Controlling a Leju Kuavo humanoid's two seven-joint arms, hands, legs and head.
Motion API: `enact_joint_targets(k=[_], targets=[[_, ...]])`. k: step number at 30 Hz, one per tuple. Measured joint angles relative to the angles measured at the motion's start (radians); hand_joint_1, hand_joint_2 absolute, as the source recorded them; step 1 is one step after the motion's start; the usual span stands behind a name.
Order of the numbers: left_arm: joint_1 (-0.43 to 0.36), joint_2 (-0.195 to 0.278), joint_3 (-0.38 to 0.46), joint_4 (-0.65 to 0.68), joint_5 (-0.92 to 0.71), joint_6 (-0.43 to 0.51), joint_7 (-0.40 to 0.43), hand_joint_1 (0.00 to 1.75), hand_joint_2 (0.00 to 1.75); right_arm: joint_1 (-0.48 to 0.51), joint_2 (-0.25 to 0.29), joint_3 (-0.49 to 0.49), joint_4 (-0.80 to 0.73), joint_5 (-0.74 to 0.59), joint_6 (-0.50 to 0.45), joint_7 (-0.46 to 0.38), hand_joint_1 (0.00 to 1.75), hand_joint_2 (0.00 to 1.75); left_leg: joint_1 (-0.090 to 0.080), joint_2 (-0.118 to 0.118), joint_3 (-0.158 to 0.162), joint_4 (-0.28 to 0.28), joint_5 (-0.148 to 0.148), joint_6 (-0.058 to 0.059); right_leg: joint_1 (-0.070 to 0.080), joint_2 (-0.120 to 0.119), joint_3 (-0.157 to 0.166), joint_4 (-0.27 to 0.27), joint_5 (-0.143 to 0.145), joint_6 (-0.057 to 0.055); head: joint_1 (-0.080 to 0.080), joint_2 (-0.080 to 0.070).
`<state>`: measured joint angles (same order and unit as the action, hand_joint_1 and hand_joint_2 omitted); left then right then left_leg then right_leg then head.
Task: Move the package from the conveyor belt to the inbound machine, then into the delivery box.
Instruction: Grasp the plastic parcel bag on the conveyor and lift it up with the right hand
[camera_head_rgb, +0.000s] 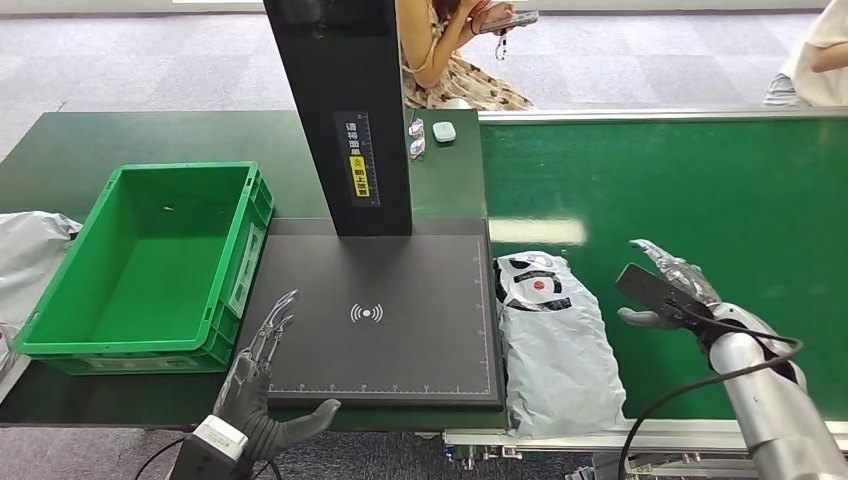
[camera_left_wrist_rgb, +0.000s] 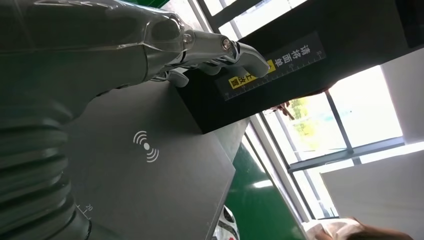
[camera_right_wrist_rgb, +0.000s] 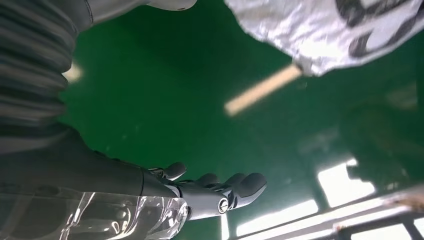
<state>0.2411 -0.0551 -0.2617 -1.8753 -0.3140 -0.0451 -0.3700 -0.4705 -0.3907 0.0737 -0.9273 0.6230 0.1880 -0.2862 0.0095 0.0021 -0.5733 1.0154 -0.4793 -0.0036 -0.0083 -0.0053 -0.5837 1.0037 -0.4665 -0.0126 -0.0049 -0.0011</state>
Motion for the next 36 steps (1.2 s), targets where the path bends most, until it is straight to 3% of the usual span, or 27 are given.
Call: enact_joint_targets(k=[7,13,29,30,33,34,36], targets=[[-0.002,0.002,0.000,0.000,0.009,-0.001,0.004,0.00,1.75,-0.082,0.003,0.137,0.135,-0.075,0.145,0.000,0.00,1.75,0.000,-0.001,0.000,0.000,0.000,0.000,0.000,-0.001,0.000,0.000,0.000,0.000,0.000,0.000],[-0.018,0.002,0.000,0.011,0.016,-0.015,0.011,0.00,1.75,-0.079,0.001,0.210,0.165,-0.137,0.225,0.017,0.00,1.75,0.000,-0.001,0.000,0.000,0.000,0.000,0.000,-0.001,0.000,0.000,0.000,0.000,0.000,0.000],[-0.059,0.003,0.000,0.059,0.032,-0.045,0.017,0.00,1.75,-0.009,-0.008,0.337,0.150,-0.218,0.249,0.062,0.00,1.75,0.000,-0.001,0.001,0.000,0.000,0.000,0.000,-0.001,0.000,0.000,0.000,0.000,0.000,0.000],[-0.061,0.003,0.000,0.062,0.032,-0.047,0.018,0.00,1.75,-0.006,-0.010,0.343,0.147,-0.220,0.248,0.064,0.21,1.75,0.000,-0.001,0.001,0.000,0.000,0.000,0.000,-0.001,0.000,0.000,0.000,0.000,0.000,0.000],[-0.065,0.004,0.000,0.069,0.035,-0.052,0.021,0.00,1.75,0.004,-0.016,0.361,0.137,-0.220,0.236,0.070,1.52,1.75,0.000,-0.001,0.001,0.000,0.000,0.000,0.000,-0.001,0.000,0.000,0.000,0.000,0.000,0.000],[-0.067,0.004,0.000,0.071,0.036,-0.053,0.021,0.00,1.75,0.009,-0.017,0.366,0.133,-0.220,0.229,0.074,1.75,1.75,0.000,-0.001,0.001,0.000,0.000,0.000,0.000,-0.001,0.000,0.000,0.000,0.000,0.000,0.000],[-0.070,0.004,0.000,0.074,0.040,-0.056,0.021,0.00,1.75,0.019,-0.019,0.375,0.123,-0.218,0.209,0.085,1.75,1.75,0.000,-0.001,0.002,0.000,0.000,0.000,0.000,-0.001,0.001,0.000,0.000,0.000,0.000,0.000]])
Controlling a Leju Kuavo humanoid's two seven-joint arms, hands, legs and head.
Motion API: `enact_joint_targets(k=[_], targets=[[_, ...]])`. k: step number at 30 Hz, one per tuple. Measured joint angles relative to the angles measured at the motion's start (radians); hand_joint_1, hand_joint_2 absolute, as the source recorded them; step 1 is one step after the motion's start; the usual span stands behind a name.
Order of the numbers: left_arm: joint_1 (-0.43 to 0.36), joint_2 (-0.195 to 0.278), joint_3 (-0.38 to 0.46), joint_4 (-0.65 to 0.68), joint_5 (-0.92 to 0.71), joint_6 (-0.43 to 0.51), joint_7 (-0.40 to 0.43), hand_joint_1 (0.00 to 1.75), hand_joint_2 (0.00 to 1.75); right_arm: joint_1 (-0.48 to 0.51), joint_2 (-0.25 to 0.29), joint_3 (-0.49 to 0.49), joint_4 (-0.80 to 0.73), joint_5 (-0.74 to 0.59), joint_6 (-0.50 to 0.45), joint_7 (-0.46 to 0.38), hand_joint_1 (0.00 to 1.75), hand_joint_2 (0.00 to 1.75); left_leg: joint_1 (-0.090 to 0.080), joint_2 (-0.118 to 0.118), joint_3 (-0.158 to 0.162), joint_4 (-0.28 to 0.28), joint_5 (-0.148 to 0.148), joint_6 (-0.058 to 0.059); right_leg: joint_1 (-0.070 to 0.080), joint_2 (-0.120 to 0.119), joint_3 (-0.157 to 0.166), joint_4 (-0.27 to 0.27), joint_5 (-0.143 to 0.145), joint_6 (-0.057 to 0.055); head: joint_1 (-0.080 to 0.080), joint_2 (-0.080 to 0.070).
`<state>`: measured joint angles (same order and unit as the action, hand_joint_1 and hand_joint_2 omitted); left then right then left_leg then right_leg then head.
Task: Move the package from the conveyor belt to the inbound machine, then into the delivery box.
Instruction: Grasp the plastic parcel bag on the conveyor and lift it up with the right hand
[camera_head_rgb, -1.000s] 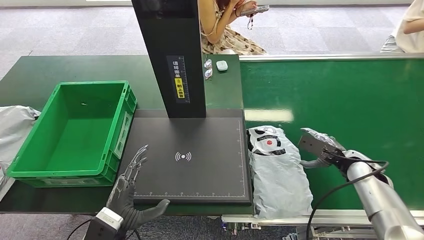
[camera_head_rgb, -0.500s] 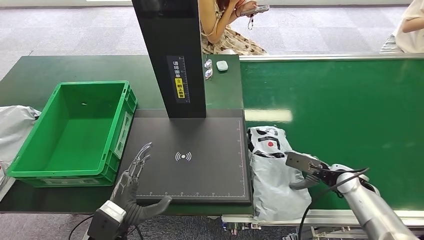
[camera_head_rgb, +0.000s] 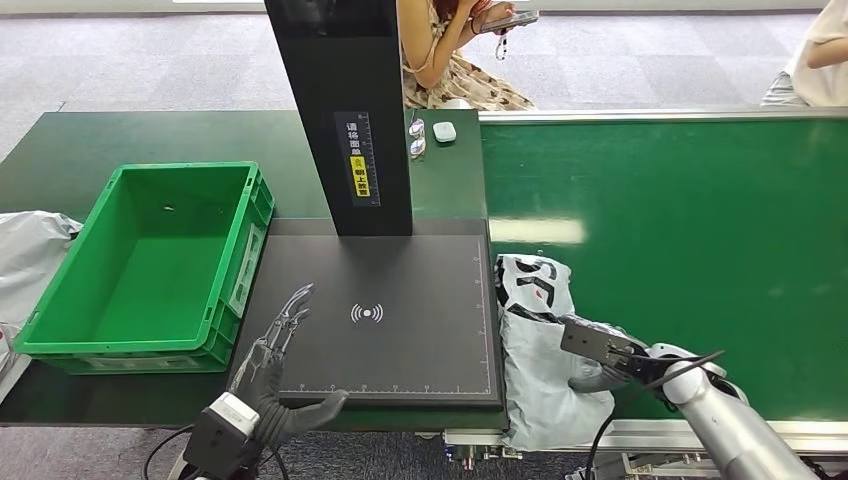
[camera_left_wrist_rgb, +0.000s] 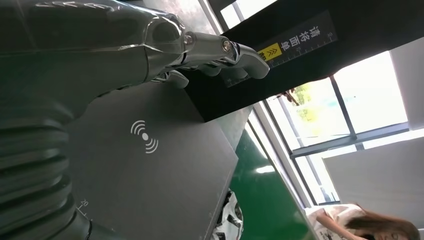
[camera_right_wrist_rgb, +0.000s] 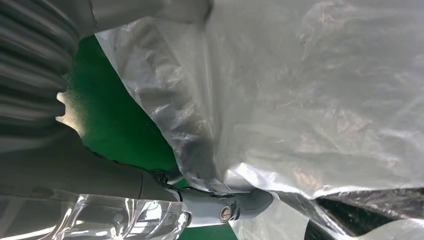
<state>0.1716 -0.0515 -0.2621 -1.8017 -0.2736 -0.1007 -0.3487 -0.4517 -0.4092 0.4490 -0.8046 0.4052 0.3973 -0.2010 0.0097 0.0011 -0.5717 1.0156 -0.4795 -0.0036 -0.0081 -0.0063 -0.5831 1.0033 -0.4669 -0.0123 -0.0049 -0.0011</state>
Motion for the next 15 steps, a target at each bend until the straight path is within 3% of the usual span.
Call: enact_joint_targets(k=[12,15], targets=[[-0.005,0.005,-0.002,0.019,0.014,-0.004,0.000,0.00,1.75,0.062,-0.010,0.006,-0.087,0.033,-0.084,0.077,1.75,1.75,0.000,-0.001,0.003,0.000,0.000,0.000,0.000,-0.001,0.004,0.000,-0.001,0.001,0.000,0.000],[-0.005,0.005,-0.002,0.019,0.018,-0.003,0.000,0.00,1.75,0.063,-0.017,0.014,-0.097,0.107,-0.132,0.120,1.75,1.75,0.000,-0.001,0.003,0.000,0.000,0.001,0.000,-0.001,0.004,0.000,-0.001,0.001,0.000,0.000]])
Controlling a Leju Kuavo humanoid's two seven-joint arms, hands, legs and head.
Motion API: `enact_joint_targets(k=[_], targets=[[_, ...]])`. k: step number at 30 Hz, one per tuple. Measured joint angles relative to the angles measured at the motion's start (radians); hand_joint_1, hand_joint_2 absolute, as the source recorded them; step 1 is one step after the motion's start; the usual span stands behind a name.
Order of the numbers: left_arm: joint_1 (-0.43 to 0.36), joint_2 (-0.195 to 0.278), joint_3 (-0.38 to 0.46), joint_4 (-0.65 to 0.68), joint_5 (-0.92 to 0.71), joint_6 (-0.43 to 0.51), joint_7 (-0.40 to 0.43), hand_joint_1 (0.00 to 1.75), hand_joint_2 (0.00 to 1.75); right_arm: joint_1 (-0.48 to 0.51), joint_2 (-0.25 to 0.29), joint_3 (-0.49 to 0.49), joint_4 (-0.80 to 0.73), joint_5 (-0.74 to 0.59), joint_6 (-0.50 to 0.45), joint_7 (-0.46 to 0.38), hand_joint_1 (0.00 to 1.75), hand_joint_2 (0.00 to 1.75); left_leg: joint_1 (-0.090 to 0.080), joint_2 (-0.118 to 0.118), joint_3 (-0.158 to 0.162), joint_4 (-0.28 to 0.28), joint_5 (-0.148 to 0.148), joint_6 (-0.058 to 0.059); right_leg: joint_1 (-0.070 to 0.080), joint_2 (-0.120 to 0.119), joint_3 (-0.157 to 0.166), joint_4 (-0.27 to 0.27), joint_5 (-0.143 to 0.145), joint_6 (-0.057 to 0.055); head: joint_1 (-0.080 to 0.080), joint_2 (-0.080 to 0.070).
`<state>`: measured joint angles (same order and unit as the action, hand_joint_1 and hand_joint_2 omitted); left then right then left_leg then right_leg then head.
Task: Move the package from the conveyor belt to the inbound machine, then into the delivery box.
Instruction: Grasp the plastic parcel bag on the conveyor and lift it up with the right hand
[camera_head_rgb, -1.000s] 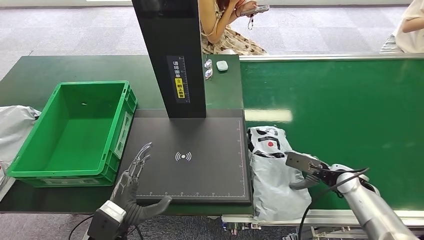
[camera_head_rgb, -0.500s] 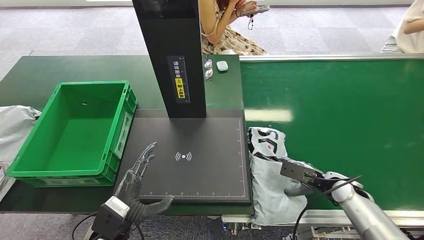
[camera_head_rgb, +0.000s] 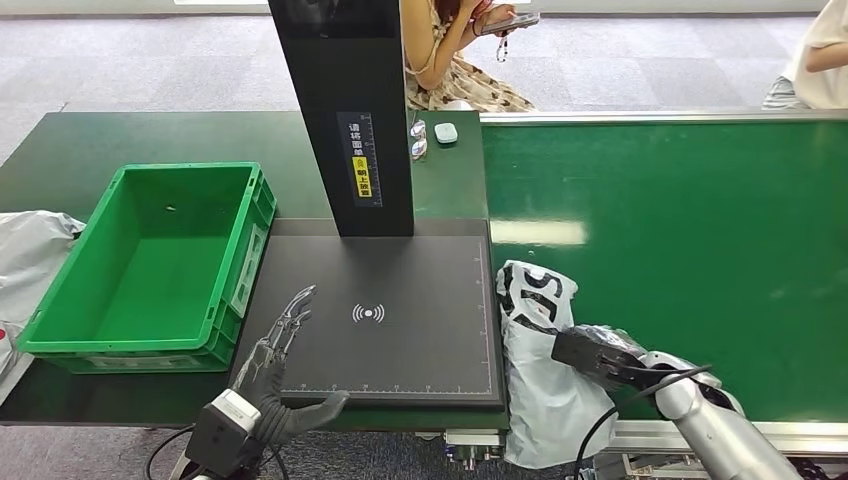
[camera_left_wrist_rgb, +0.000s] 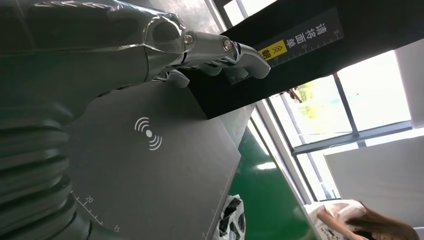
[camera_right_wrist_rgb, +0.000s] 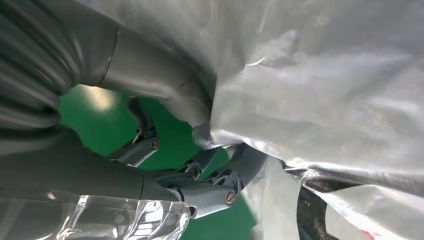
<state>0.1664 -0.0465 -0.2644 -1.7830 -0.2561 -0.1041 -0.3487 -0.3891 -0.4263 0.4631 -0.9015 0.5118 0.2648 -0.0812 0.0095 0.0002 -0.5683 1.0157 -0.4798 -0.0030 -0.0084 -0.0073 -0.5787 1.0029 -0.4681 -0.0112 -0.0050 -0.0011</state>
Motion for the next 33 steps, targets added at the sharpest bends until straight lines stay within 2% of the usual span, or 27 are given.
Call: enact_joint_targets(k=[5,8,12,18,19,20,22,23,24,29,33], targets=[[0.002,-0.001,-0.001,0.000,-0.005,0.006,0.000,0.00,1.75,0.019,-0.043,0.049,-0.015,0.406,-0.222,0.244,1.75,1.75,0.000,-0.002,-0.001,0.000,0.000,0.001,-0.001,-0.002,0.000,0.000,0.000,0.001,0.000,0.000],[0.002,-0.001,-0.002,0.000,-0.010,0.007,0.002,0.00,1.75,0.056,-0.067,0.049,-0.040,0.568,-0.276,0.331,1.75,1.75,-0.001,0.000,-0.002,0.000,0.000,0.001,-0.002,-0.001,-0.001,0.000,0.001,0.001,0.000,0.000],[0.003,-0.002,-0.004,0.000,-0.012,0.006,0.002,0.00,1.75,0.101,-0.079,0.010,-0.101,0.710,-0.298,0.380,1.75,1.75,-0.002,0.000,-0.002,0.000,0.000,0.001,-0.002,0.000,-0.002,0.000,0.001,0.001,0.000,0.000],[0.003,-0.008,-0.005,-0.001,-0.015,0.003,0.003,0.00,1.75,0.123,-0.078,-0.077,-0.168,0.797,-0.288,0.367,1.75,1.75,-0.001,0.000,-0.002,0.000,0.000,0.001,-0.001,0.000,-0.002,0.000,0.001,0.001,0.000,0.000],[0.003,-0.010,-0.005,-0.001,-0.016,0.003,0.004,0.00,1.75,0.123,-0.076,-0.086,-0.173,0.803,-0.293,0.358,1.58,1.75,-0.001,0.000,-0.002,0.000,0.000,0.001,-0.001,0.000,-0.002,0.000,0.001,0.001,0.000,0.000],[0.004,-0.011,-0.005,-0.001,-0.018,0.004,0.005,0.00,1.75,0.123,-0.073,-0.095,-0.177,0.808,-0.305,0.348,1.30,1.75,-0.001,0.000,-0.002,0.000,0.000,0.001,-0.001,0.000,-0.002,0.000,0.001,0.001,0.000,0.000],[0.005,-0.013,-0.005,-0.002,-0.024,0.006,0.008,0.00,1.75,0.123,-0.060,-0.110,-0.184,0.815,-0.354,0.321,0.42,1.75,-0.001,0.000,-0.002,0.000,0.000,0.001,-0.001,0.000,-0.002,0.001,0.001,0.001,0.000,0.000],[0.007,-0.015,-0.005,-0.003,-0.028,0.007,0.009,0.00,1.75,0.123,-0.049,-0.117,-0.187,0.816,-0.390,0.305,0.15,1.75,-0.001,0.000,-0.002,-0.001,0.000,0.000,-0.001,0.000,-0.002,0.001,0.001,0.001,0.000,0.000],[0.008,-0.016,-0.005,-0.005,-0.031,0.008,0.009,0.00,1.75,0.123,-0.036,-0.123,-0.191,0.815,-0.426,0.291,0.00,1.75,-0.001,0.000,-0.002,-0.001,0.000,0.000,-0.001,0.000,-0.002,0.001,0.001,0.001,0.000,0.000],[0.015,-0.022,-0.005,-0.014,-0.038,0.010,0.009,0.00,1.75,0.122,0.033,-0.152,-0.219,0.742,-0.544,0.197,0.00,1.75,-0.001,0.000,-0.002,-0.001,0.000,0.000,-0.001,0.000,-0.002,0.001,0.001,0.001,0.000,0.000],[0.016,-0.027,-0.005,-0.018,-0.040,0.009,0.010,0.00,1.75,0.118,0.074,-0.165,-0.238,0.624,-0.524,0.111,0.00,1.75,-0.001,0.000,-0.002,-0.001,0.000,0.000,-0.001,0.000,-0.002,0.001,0.001,0.001,0.000,0.000]])
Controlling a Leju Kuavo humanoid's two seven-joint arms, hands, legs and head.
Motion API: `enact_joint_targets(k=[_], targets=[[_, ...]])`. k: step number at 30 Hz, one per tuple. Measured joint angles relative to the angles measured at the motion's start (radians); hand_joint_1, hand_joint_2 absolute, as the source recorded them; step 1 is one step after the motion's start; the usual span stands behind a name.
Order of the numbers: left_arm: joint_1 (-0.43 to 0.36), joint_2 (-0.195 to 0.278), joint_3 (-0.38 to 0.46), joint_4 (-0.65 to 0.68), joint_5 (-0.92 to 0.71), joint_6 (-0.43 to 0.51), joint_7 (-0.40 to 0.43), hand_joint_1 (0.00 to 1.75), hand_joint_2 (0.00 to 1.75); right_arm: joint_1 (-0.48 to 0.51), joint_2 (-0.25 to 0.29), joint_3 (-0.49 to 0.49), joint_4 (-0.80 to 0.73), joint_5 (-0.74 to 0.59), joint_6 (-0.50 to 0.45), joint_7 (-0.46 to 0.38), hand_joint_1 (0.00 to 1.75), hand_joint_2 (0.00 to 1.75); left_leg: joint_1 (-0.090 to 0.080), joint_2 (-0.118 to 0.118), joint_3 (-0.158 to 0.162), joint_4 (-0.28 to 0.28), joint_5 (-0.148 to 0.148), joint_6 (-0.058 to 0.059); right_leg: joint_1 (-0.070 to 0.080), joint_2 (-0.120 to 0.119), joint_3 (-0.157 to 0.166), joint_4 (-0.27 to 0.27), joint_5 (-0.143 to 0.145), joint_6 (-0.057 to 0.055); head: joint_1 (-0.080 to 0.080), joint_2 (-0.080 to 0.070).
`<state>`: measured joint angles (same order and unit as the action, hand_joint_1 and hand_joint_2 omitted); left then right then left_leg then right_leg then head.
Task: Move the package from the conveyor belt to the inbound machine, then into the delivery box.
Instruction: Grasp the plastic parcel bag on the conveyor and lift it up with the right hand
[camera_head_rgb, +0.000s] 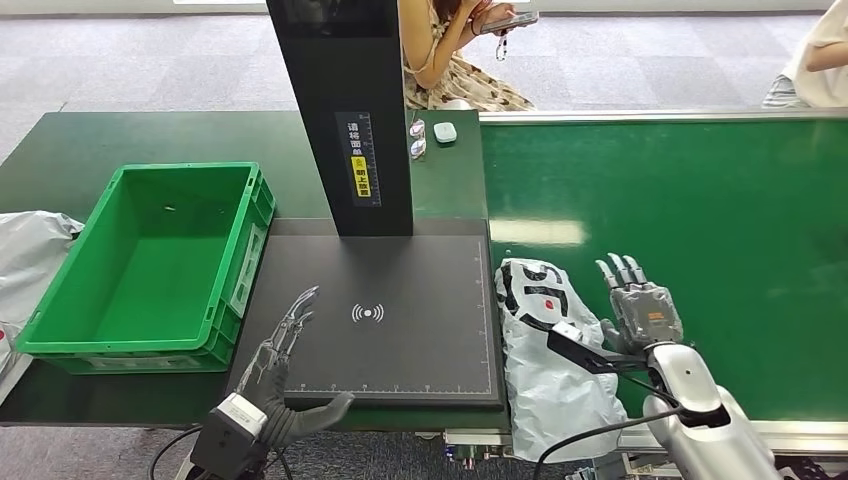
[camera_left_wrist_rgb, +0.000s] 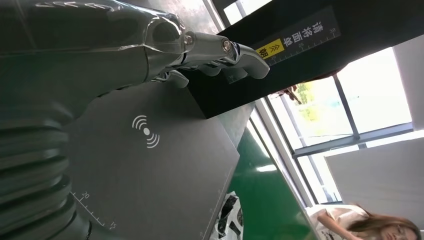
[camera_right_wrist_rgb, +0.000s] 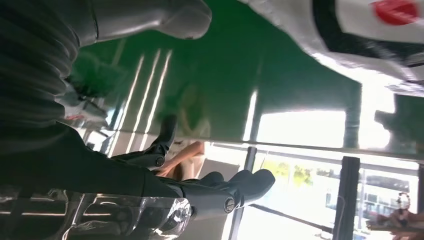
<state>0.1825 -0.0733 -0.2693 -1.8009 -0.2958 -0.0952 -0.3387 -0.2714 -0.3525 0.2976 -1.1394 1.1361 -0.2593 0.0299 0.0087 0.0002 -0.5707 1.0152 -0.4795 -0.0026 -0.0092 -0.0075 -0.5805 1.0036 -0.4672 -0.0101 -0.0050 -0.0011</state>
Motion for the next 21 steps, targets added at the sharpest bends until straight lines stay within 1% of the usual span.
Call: enact_joint_targets(k=[3,6,10,14,17,21], targets=[[0.000,-0.002,0.000,-0.001,0.001,-0.004,0.000,0.00,1.75,-0.005,0.020,0.002,-0.008,-0.075,0.053,-0.035,0.00,1.75,0.000,0.000,0.000,0.000,0.000,0.000,0.000,0.000,0.000,0.000,0.000,0.000,0.000,0.000],[-0.001,-0.005,0.001,-0.001,0.001,-0.008,0.001,0.00,1.75,-0.009,0.034,0.013,-0.012,-0.138,0.111,-0.048,0.00,1.75,0.000,0.000,0.000,0.000,0.000,0.000,0.000,0.000,0.000,0.000,0.000,0.000,0.000,0.000],[-0.001,-0.005,0.001,-0.001,0.001,-0.011,0.001,0.00,1.75,-0.021,0.042,0.047,-0.014,-0.232,0.218,-0.061,0.00,1.75,0.000,0.000,0.000,0.000,0.000,0.000,0.000,0.000,0.000,0.000,0.000,0.000,0.000,0.000],[-0.002,-0.003,0.001,-0.001,0.003,-0.011,0.001,0.00,1.75,-0.045,0.042,0.091,-0.008,-0.312,0.336,-0.073,0.00,1.75,0.000,0.000,0.000,0.000,0.000,0.000,0.000,0.000,0.000,0.000,0.000,0.000,0.000,0.000],[-0.003,0.000,0.002,-0.001,0.009,-0.010,-0.002,0.00,1.75,-0.066,0.033,0.129,0.000,-0.390,0.417,-0.100,0.00,1.75,0.000,0.000,0.000,0.000,0.000,0.000,0.000,0.000,0.000,0.000,0.000,0.000,0.000,0.000],[-0.004,0.006,0.001,-0.001,0.015,-0.010,-0.006,0.00,1.75,-0.095,0.011,0.187,0.029,-0.482,0.485,-0.133,0.00,1.75,0.000,0.000,0.000,0.000,0.000,0.000,0.000,0.000,0.000,0.000,0.000,0.000,0.000,0.000]])
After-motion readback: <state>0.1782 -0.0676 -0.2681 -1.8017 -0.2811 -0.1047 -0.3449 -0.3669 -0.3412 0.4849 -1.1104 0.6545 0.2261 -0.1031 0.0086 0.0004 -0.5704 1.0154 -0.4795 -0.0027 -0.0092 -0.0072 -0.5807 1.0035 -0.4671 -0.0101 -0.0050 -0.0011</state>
